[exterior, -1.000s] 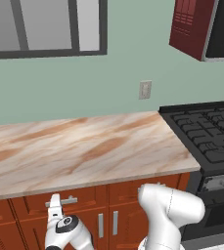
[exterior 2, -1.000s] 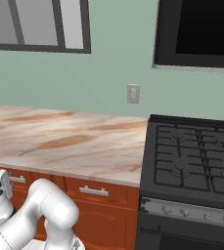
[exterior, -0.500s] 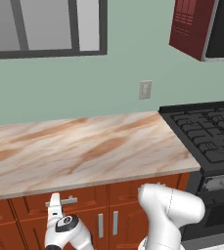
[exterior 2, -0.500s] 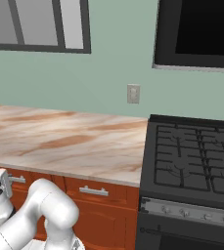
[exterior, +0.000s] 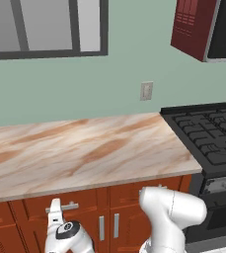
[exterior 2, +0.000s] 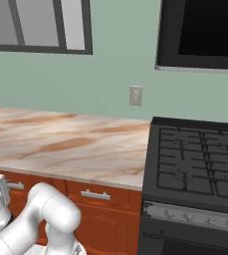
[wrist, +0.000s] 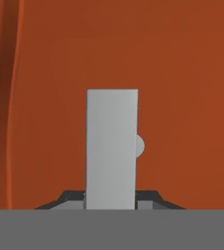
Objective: Take the tongs from the drawer on the left and place them on the dining counter next to the tray containing the hot dog.
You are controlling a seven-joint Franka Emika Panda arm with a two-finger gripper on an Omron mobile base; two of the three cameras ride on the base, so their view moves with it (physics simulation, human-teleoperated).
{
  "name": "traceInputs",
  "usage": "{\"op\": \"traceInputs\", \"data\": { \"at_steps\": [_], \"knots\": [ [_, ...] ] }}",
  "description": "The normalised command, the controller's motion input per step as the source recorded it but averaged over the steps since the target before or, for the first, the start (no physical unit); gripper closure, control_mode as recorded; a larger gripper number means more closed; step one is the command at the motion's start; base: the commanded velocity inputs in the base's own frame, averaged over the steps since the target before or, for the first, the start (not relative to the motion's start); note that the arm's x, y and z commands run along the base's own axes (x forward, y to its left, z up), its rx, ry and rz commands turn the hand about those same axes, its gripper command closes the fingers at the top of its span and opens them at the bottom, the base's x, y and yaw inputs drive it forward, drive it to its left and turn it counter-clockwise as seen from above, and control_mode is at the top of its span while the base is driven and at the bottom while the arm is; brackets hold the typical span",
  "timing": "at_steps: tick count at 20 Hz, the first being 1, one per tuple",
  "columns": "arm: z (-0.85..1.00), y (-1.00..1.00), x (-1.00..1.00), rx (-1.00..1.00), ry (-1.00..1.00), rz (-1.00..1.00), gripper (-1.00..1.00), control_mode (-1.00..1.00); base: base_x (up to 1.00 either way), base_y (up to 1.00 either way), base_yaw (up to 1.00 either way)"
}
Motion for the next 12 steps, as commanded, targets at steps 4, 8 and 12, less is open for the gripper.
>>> {"op": "traceInputs", "data": {
  "at_steps": [4, 8, 12],
  "knots": [
    [0.00, 0.00, -0.54, 0.00, 0.00, 0.04, 1.00, -1.00, 0.00, 0.00, 0.00],
    [0.00, 0.00, -0.56, 0.00, 0.00, 0.04, 1.00, -1.00, 0.00, 0.00, 0.00],
    [0.00, 0.00, -0.55, 0.00, 0.00, 0.04, 1.00, -1.00, 0.00, 0.00, 0.00]
  ]
}}
